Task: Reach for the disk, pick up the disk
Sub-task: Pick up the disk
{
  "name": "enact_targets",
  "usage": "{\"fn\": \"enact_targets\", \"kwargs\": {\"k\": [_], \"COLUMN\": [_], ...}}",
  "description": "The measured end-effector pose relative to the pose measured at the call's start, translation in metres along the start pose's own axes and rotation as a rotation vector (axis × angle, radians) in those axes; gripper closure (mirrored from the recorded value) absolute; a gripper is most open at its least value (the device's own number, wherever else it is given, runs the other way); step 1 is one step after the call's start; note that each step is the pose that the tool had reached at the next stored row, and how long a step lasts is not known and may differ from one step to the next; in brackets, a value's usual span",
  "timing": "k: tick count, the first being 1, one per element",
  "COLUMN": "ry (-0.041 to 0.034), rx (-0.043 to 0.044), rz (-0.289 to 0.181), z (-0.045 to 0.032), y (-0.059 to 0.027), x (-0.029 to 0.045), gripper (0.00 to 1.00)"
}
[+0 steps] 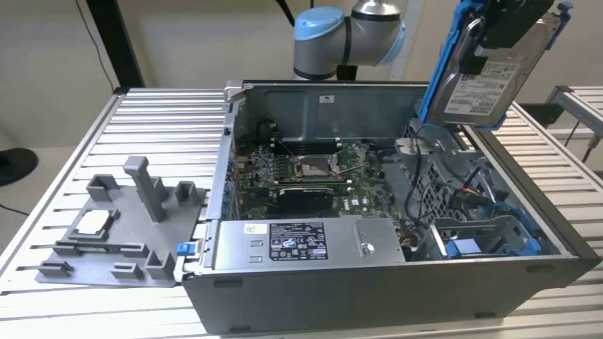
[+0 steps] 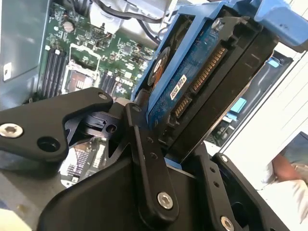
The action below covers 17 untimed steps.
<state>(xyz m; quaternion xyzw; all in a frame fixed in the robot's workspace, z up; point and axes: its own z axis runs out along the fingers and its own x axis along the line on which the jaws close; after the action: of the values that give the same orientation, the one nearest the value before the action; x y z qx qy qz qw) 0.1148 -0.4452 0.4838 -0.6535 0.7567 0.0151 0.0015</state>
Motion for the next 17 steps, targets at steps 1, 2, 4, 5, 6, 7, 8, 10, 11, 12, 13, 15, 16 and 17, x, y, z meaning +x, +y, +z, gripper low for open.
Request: {"fn": "enact_targets", "kwargs": {"k": [1, 2, 4, 5, 6, 7, 8, 10, 11, 12, 13, 15, 16, 17], "ry": [0.0000, 0.0001, 0.0000, -0.0001, -0.0001, 0.0000, 0.0000, -0.0001, 0.0000, 0.0001, 0.0000, -0.0001, -0.0001, 0.0000], "rx": [-0.0001, -0.0002, -0.0002, -0.0002, -0.0002, -0.0002, -0.0002, -0.0002, -0.0002, -0.0002, -0.0002, -0.0002, -0.0003, -0.0002], "rz": [0.000, 0.000, 0.000, 0.000, 0.000, 0.000, 0.000, 0.000, 0.000, 0.000, 0.000, 0.000, 0.000, 0.000], "z": [0.0000, -0.0001, -0.0002, -0.0003, -0.0004, -0.0004, -0.0005, -0.0003, -0.0002, 0.0000, 0.0002, 0.0006, 0.0007, 0.0008], "y": [-0.0004, -0.0008, -0.0017, -0.0022, -0.0027, -0.0032, -0.0036, -0.0044, -0.0046, -0.0047, -0.0049, -0.0052, -0.0054, -0.0057], "x": [0.0022, 0.0048, 0.0107, 0.0143, 0.0177, 0.0211, 0.0244, 0.0299, 0.0321, 0.0343, 0.0366, 0.0414, 0.0439, 0.0463], "gripper": [1.00, 1.00, 1.00, 1.00, 1.00, 1.00, 1.00, 1.00, 1.00, 1.00, 1.00, 1.00, 1.00, 1.00]}}
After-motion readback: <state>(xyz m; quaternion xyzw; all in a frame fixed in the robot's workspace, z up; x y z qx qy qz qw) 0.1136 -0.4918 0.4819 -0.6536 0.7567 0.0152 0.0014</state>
